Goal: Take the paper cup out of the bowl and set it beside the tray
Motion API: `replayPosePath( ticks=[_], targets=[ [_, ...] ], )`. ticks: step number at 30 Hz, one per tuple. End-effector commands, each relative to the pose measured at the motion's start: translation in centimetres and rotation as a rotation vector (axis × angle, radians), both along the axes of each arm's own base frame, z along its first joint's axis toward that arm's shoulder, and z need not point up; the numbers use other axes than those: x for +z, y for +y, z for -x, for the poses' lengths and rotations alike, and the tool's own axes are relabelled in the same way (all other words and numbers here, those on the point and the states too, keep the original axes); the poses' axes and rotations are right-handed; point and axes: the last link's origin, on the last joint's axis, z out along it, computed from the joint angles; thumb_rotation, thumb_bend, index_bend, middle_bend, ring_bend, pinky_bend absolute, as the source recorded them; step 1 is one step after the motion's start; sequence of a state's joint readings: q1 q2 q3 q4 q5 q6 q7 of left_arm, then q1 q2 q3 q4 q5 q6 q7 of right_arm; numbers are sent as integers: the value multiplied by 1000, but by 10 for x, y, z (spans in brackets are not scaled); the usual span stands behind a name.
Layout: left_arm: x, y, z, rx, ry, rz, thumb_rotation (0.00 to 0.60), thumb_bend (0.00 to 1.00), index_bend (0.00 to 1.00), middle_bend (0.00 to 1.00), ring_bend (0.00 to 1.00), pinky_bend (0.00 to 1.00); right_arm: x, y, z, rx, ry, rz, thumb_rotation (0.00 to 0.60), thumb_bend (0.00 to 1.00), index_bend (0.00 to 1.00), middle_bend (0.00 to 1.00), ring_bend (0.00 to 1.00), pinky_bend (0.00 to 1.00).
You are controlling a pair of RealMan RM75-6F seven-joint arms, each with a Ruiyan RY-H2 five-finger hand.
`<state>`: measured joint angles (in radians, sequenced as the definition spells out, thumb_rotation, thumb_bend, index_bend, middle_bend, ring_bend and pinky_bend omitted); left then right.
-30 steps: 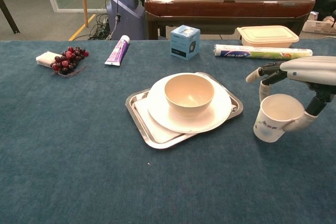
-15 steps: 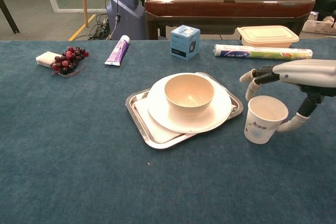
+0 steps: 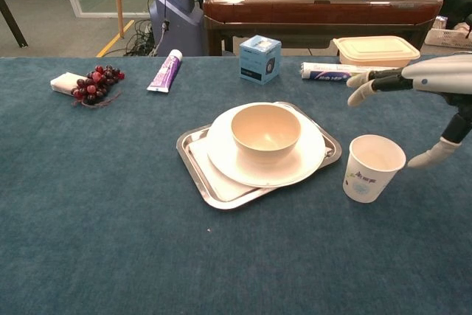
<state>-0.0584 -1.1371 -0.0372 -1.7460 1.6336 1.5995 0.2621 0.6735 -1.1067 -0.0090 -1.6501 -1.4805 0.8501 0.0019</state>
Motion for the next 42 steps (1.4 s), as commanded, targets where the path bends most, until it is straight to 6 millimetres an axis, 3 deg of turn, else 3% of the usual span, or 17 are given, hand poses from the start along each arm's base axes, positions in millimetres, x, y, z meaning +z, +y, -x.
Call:
replayPosePath(
  ticks=[1,7,17,30,42],
  targets=[
    [-1,0,0,-2,3,3,600,336,0,0,0,0,27,11,-7,6,24,38,600,135,54,0,0,0],
    [-5,-1,-1,-3,11,18,600,336,0,0,0,0,70,36,3,12,41,191,600,140,54,0,0,0],
    [-17,5,0,23,26,77,600,336,0,0,0,0,116,83,66,-25,-20,540,600,145,54,10,0,0],
    [-26,9,-1,28,50,102,600,336,0,0,0,0,123,111,110,-64,-77,652,600,146,54,16,0,0],
    [-28,6,-5,3,49,114,600,335,0,0,0,0,131,130,122,-51,-110,734,600,147,54,16,0,0]
  ],
)
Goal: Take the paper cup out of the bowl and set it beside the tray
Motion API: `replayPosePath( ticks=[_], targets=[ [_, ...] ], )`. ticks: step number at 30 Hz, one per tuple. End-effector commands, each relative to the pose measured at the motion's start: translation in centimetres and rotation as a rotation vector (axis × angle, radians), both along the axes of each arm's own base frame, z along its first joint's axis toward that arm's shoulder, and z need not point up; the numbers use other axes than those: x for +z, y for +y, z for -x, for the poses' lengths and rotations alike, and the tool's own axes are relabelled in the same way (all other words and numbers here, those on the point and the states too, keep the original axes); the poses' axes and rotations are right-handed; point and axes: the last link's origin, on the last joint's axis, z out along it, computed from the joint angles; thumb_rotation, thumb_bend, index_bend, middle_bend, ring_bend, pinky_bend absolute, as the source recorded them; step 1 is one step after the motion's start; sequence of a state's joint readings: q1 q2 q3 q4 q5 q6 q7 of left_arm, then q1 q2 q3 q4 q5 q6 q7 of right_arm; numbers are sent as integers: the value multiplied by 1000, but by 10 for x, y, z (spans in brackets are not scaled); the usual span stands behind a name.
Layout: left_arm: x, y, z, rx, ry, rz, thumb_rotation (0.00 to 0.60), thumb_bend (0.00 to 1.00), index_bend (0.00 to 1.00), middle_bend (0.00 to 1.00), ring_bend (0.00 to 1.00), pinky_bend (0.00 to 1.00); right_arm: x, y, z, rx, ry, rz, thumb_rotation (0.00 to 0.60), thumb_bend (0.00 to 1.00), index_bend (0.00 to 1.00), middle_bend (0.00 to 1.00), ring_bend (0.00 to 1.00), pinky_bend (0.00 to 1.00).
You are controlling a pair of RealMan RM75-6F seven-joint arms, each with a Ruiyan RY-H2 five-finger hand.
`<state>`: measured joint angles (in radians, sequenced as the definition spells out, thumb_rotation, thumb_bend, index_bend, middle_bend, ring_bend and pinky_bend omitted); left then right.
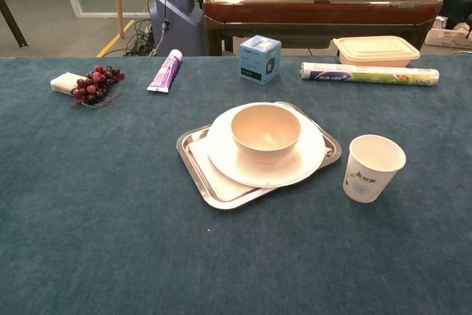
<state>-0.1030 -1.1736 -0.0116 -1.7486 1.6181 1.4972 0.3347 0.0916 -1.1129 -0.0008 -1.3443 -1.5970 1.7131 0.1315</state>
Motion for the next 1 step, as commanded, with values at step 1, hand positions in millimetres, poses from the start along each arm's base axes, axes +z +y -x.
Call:
replayPosePath(
  ticks=[1],
  targets=[
    [-1,0,0,0,1,3,600,336,0,0,0,0,2,2,2,-5,-13,9,600,147,54,16,0,0]
  ],
)
